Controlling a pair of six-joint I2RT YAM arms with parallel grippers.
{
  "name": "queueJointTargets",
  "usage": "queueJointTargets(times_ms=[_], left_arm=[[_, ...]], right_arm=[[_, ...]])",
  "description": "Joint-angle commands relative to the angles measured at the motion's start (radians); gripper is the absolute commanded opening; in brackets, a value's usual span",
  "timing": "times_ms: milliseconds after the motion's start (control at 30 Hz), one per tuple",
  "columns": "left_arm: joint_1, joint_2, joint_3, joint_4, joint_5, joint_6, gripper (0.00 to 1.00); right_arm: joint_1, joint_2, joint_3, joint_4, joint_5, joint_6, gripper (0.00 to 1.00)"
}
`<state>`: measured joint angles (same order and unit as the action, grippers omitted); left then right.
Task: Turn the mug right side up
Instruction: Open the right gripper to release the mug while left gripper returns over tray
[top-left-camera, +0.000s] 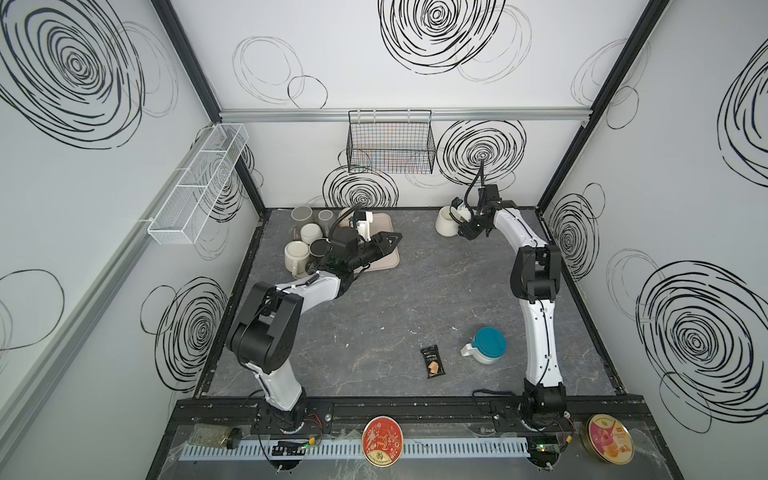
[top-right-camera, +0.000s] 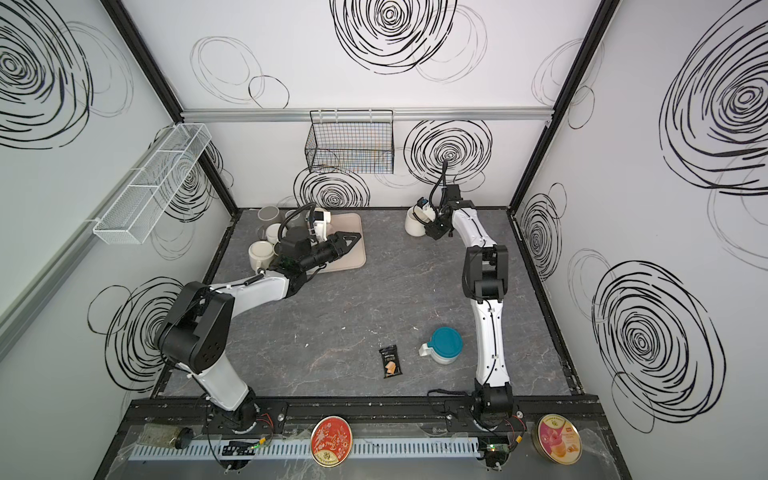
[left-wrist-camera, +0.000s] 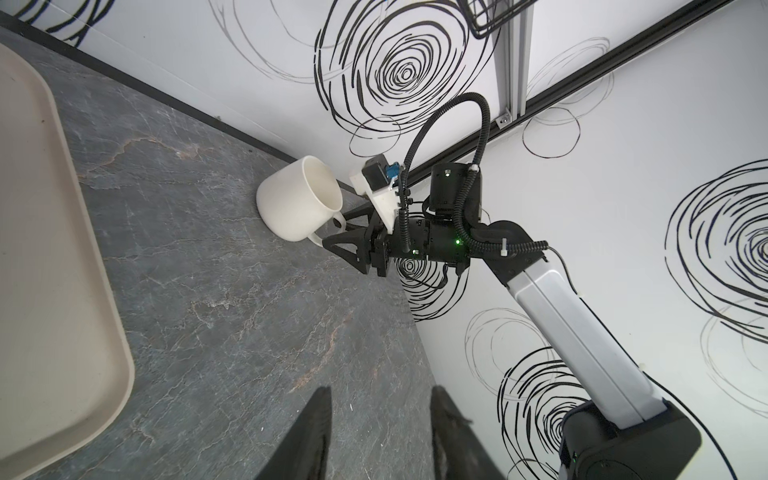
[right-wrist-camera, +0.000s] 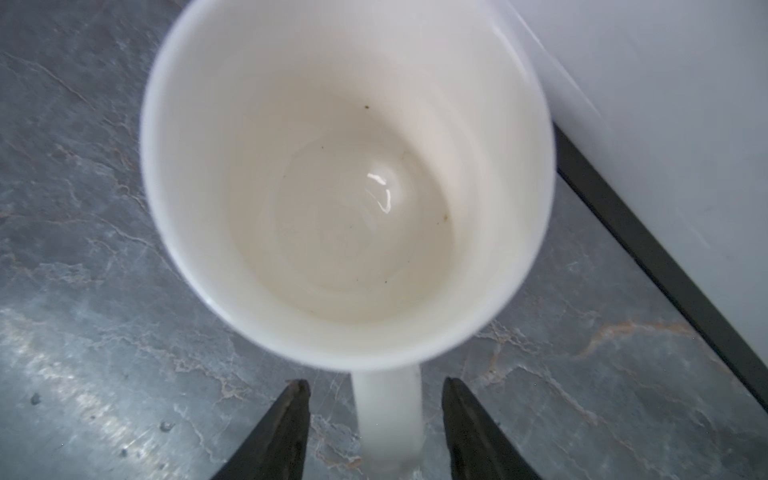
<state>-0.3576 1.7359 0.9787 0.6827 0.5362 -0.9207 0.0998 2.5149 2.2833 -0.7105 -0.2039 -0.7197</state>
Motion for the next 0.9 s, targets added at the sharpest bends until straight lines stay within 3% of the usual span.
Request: queueJointTargets(times_ms=[0,333,600,767,867], left_arm=[[-0.011,0.004,0.032,0.061,-0.007,-0.004,0.42],[0.004,-0.047,0.024,-0.016,-0.021,0.049,0.42],[0.039,-0.128,0.043,-0.198,-0.062,0.157,0.43],[0.093,-0.214,0.043,-0.356,-0.186,0.256,0.47],[0.136,-0.261,0.088,-0.537,-0.272,0.388,0.48]], right_arm=[[-0.009,-0.071,-0.046,0.051,0.048,-0.018,0.57],[-0.011,-0.065,-0.054,0.16,0.17,-0.002,0.53],[0.001,-0.077,-0.055,0.184,0.237,0.032,0.5],[0.024,-0.162,-0.131,0.155,0.231,0.127,0.51],[0.039,-0.245,-0.241,0.188,0.212,0.179,0.52]])
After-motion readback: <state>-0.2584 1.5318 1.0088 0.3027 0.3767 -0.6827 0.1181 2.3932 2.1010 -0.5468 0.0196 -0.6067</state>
